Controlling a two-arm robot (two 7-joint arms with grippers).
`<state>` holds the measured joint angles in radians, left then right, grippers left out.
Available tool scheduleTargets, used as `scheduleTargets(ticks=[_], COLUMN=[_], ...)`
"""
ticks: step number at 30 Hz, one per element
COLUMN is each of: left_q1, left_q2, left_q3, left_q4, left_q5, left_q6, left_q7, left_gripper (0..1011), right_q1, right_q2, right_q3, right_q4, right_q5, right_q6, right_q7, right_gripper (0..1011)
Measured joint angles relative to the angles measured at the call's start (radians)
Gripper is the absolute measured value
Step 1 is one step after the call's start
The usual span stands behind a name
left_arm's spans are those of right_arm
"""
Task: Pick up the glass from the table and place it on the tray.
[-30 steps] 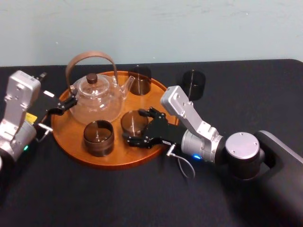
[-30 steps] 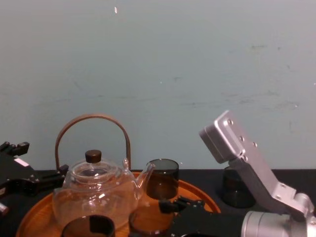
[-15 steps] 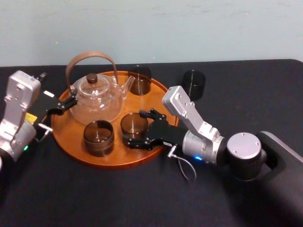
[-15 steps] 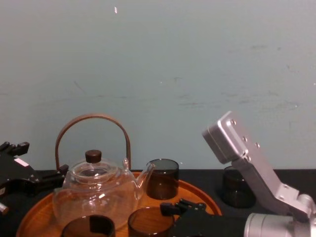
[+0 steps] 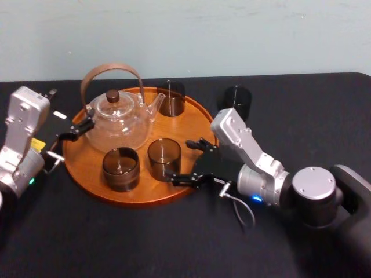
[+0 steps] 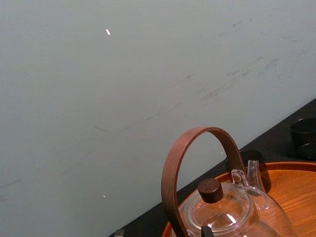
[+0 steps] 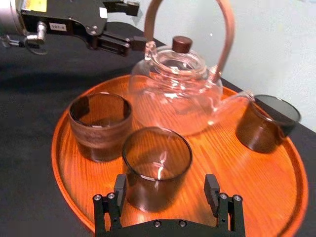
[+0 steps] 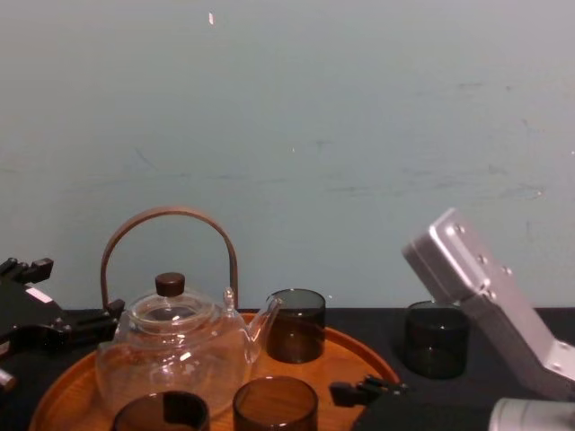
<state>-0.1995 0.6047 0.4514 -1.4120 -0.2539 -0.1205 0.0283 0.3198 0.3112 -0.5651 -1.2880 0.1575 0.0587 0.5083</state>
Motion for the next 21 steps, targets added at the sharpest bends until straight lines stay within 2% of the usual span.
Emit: scheduleTargets(ticks=[8, 21], left_q1=[0.000, 0.000], left_q2=[0.000, 0.000], left_q3=[0.000, 0.000], left_q4=[0.000, 0.000], left_q5=[0.000, 0.000], left_q6=[0.000, 0.000], left_q7=[0.000, 0.000], left_gripper=[1010, 1010], right_q1=[-0.041, -0.144], right_q2=[0.040, 0.115], right_q3=[0.025, 0.082], right_q4=[-0.051, -0.157], right_q5=[0.008, 0.030], right_q6=[0.009, 0.006], right_q7=[-0.011, -0.036], right_gripper=[1002, 1002])
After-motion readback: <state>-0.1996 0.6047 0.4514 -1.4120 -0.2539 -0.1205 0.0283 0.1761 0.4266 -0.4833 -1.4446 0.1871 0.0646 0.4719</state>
